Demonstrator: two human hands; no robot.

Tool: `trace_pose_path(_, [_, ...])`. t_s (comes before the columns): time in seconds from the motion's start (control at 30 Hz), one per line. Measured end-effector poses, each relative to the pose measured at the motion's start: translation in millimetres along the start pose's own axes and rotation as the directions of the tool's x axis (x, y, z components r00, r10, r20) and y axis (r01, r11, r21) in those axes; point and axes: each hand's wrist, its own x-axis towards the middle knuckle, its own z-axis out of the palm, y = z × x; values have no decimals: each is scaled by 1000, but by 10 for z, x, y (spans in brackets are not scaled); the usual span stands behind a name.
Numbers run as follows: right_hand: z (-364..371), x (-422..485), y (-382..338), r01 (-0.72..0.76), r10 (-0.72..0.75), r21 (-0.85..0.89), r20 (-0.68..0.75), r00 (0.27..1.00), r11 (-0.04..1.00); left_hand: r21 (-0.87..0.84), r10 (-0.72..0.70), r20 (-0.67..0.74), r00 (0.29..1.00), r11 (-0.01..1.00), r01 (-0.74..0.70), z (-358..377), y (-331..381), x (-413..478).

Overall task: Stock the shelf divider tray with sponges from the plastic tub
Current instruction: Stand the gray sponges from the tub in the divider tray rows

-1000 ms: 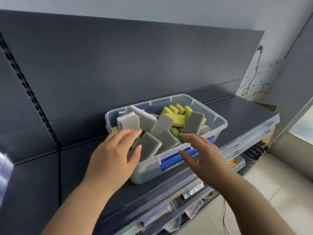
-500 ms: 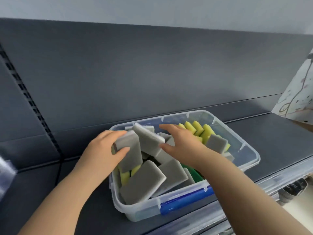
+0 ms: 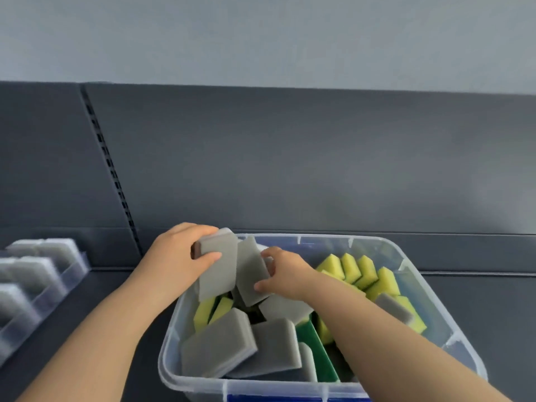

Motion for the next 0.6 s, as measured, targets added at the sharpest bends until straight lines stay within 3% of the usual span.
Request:
trace_pose_path(0.13, [-128, -3, 70, 32, -28, 95, -44, 999, 995, 33, -38, -75, 996, 999, 40, -33, 88, -60])
trace_pose_path(0.33, [-813, -212, 365, 73, -21, 218, -234, 972, 973, 10, -74, -211, 975, 997, 78, -186, 258, -102])
trace_pose_path(0.6, [-1194, -537, 660, 202, -129, 170, -365, 922, 965, -64, -95, -178, 979, 994, 85, -77, 609, -172])
